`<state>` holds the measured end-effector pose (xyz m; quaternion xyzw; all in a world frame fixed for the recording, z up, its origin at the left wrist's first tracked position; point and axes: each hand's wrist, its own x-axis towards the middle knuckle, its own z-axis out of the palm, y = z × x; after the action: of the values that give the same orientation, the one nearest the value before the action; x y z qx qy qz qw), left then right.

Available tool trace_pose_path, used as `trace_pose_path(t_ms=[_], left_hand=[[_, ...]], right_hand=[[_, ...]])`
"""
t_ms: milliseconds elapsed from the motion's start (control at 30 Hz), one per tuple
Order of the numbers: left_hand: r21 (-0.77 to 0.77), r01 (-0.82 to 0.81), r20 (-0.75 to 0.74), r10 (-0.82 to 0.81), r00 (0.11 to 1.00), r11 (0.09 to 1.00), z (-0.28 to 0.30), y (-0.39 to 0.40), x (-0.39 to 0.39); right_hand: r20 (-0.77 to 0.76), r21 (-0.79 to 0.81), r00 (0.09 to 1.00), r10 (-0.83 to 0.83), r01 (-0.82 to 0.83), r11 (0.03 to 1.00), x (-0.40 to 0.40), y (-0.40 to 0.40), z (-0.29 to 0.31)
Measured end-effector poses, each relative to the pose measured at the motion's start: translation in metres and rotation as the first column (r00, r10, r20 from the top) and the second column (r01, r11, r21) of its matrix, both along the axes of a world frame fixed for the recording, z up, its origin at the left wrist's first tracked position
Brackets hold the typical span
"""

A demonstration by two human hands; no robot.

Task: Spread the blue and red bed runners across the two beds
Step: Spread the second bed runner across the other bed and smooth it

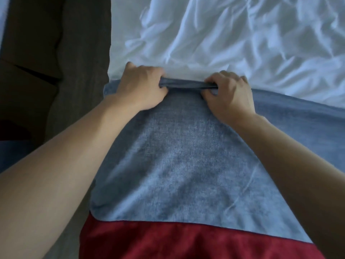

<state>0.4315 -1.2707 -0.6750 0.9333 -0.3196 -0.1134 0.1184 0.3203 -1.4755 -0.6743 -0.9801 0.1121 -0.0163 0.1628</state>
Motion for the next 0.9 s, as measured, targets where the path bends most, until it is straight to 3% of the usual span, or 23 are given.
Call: trace_pose_path(t_ms=[133,267,533,600,700,900], left_hand=[[0.13,-0.062,0.04,0.057,0.998,0.99,0.005,0.05,0.003],[0.033,-0.209,0.083,0.206,0.975,0.977,0.002,0.054,-0.033],[-0.228,0.016,0.0,-0.016,1.0,0.974,-0.001,-0.091,-0.249],[-0.186,0.075,-0.003,-0.077,0.997,0.98,-0.008,-0.123,-0.292],[0.003,0.125,0.05,-0.125,0.991,0.992,-0.027,-0.133,-0.316],[0.132,-0.142,0.155,0.121,0.98,0.981,-0.035,-0.119,-0.314]], right_hand=[[0.079,-0.052,0.997,0.021,-0.016,0.999,-0.047,0.009,0.011],[0.043,-0.005,0.999,0.002,-0.002,1.0,-0.106,0.019,0.006],[-0.034,0.072,0.999,0.016,-0.013,0.997,-0.199,-0.01,-0.007],[-0.106,-0.006,0.992,0.064,-0.065,0.998,-0.227,-0.037,-0.016],[-0.108,-0.061,0.994,0.019,-0.025,0.998,-0.275,-0.098,-0.028],[-0.081,-0.19,0.976,-0.203,0.185,0.964,-0.373,-0.23,-0.032]])
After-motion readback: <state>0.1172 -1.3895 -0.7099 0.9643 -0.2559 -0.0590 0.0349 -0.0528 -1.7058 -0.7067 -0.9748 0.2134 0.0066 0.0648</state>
